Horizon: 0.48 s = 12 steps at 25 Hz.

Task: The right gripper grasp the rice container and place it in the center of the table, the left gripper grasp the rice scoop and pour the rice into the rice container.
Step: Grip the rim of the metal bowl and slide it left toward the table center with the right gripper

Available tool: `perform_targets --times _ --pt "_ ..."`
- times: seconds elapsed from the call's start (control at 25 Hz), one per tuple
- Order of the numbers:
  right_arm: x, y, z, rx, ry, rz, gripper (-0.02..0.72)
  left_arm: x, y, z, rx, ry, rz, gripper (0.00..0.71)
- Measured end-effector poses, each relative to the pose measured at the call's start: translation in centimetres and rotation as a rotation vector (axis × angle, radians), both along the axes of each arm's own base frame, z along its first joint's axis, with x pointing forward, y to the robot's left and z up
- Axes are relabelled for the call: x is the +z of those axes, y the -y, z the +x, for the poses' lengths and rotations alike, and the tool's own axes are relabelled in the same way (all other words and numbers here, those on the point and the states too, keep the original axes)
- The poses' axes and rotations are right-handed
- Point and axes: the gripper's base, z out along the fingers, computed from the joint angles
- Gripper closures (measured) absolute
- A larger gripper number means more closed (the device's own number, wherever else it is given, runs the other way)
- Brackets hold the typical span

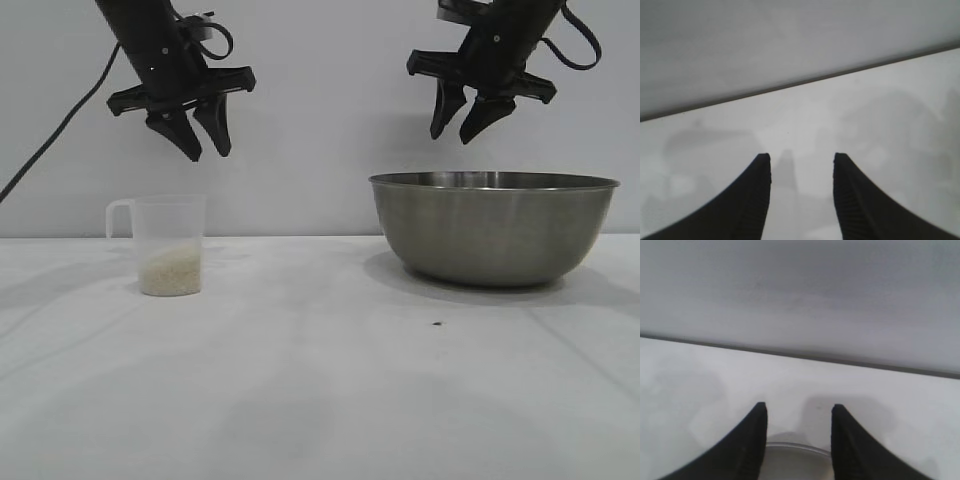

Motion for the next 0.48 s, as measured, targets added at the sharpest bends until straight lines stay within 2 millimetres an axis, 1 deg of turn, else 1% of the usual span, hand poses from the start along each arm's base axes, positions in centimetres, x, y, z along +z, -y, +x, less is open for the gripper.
perform_targets --times 0.36,0.48 --pt "-0.05 -0.02 -0.07 0.004 -0.009 0.000 0.465 0.00 -0.01 0.00 0.000 0.000 0.002 0.455" --pt "0.13 0.97 -0.36 0.001 -0.054 -0.007 0.465 -0.01 -0.01 -0.01 -0.001 -0.001 0.002 0.455"
